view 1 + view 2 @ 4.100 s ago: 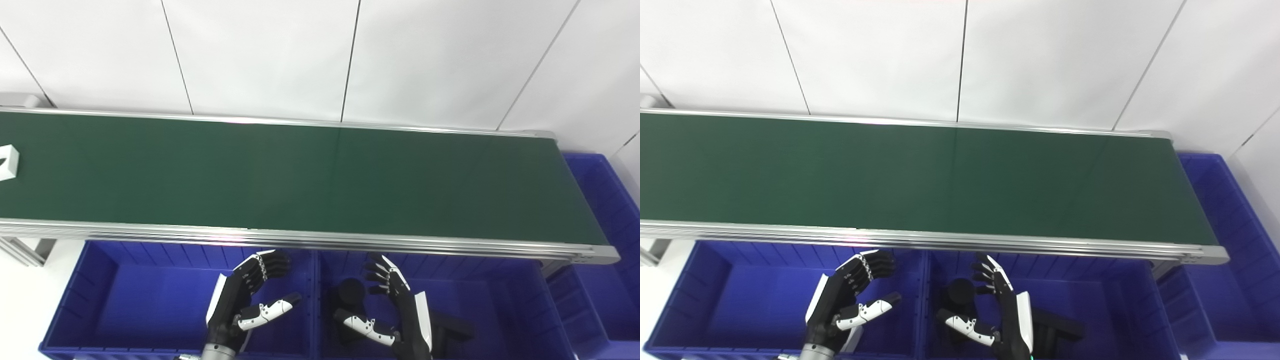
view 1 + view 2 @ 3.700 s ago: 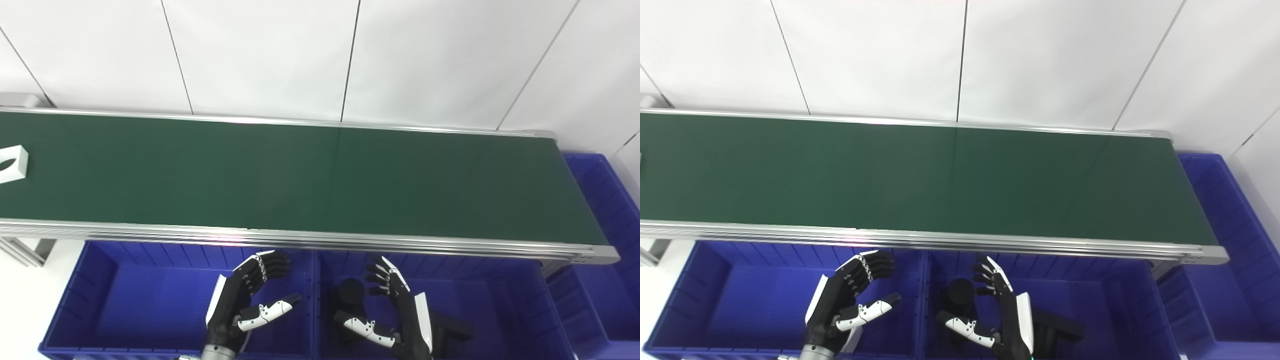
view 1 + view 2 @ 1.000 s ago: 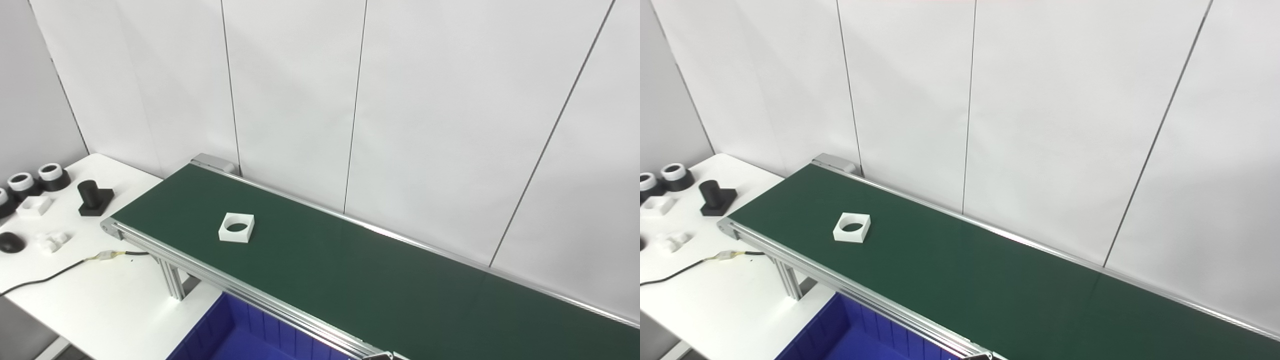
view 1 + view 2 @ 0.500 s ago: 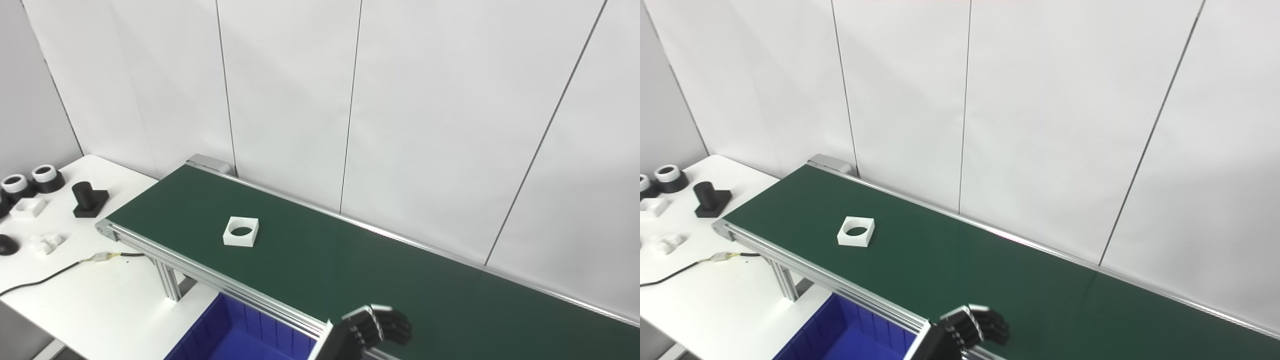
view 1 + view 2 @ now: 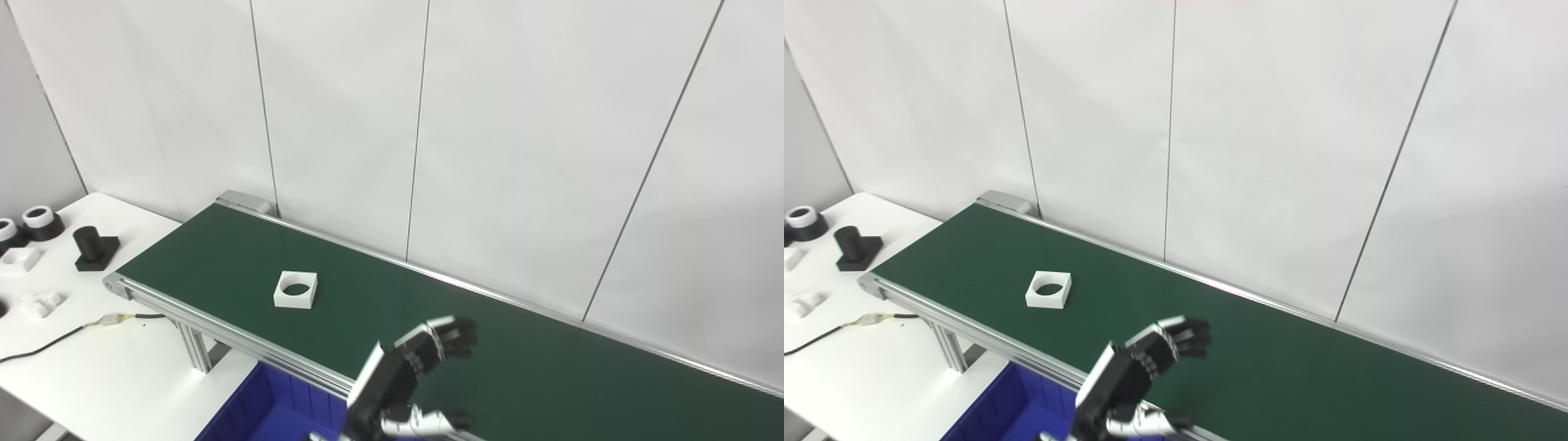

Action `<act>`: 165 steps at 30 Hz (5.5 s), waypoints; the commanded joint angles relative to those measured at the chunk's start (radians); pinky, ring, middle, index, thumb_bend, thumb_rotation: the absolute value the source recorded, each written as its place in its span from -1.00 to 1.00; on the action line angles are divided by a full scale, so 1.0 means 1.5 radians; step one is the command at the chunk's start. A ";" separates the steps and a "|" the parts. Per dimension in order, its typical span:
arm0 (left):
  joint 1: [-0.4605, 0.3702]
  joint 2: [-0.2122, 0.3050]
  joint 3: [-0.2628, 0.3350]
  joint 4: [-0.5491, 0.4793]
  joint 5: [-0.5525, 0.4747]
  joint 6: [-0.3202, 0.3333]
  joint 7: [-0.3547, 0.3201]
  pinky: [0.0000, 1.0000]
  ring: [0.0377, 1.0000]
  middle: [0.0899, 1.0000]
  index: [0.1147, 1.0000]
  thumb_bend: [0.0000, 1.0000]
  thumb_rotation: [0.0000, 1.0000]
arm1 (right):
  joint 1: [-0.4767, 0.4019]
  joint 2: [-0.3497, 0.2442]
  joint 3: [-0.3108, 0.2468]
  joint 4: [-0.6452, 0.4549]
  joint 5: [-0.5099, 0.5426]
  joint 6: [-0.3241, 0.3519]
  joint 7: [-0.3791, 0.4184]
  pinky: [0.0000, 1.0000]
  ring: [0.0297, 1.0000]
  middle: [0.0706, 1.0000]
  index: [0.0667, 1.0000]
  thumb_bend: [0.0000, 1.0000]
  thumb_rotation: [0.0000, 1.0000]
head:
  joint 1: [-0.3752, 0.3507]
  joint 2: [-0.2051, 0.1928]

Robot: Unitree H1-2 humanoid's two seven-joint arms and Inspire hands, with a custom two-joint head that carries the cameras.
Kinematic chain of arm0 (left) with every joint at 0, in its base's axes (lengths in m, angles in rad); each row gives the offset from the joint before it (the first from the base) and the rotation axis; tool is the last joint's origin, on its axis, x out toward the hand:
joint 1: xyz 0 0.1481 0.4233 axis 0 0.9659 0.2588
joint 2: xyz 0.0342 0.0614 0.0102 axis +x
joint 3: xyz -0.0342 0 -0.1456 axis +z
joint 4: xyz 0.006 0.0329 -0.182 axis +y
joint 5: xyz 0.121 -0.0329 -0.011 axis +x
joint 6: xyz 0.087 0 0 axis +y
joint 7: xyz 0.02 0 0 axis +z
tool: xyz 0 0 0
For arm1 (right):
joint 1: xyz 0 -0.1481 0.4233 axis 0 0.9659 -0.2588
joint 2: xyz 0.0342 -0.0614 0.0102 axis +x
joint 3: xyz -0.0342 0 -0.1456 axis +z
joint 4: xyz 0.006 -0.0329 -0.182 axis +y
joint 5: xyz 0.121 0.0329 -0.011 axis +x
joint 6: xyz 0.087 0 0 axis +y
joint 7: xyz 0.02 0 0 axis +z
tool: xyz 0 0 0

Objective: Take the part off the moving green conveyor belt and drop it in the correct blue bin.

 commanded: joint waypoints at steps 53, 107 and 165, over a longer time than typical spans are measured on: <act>-0.217 0.229 0.083 0.123 0.165 0.055 0.090 0.82 0.90 0.95 0.90 0.24 -0.76 | -0.023 0.021 -0.006 0.004 0.006 -0.035 0.016 0.23 0.43 0.55 0.70 -0.01 -1.00 | -0.031 0.012; -0.406 0.304 -0.142 0.569 0.481 0.126 0.202 1.00 1.00 0.99 0.85 0.93 -0.67 | -0.023 0.034 -0.029 0.000 0.006 -0.035 0.055 0.18 0.42 0.55 0.59 0.13 -1.00 | -0.083 0.012; -0.372 0.255 -0.084 0.614 0.338 -0.019 0.335 0.01 -0.15 -0.17 -0.20 -0.04 -1.00 | -0.007 0.035 -0.036 -0.013 -0.001 -0.035 0.053 0.17 0.39 0.51 0.58 0.14 -1.00 | -0.089 0.026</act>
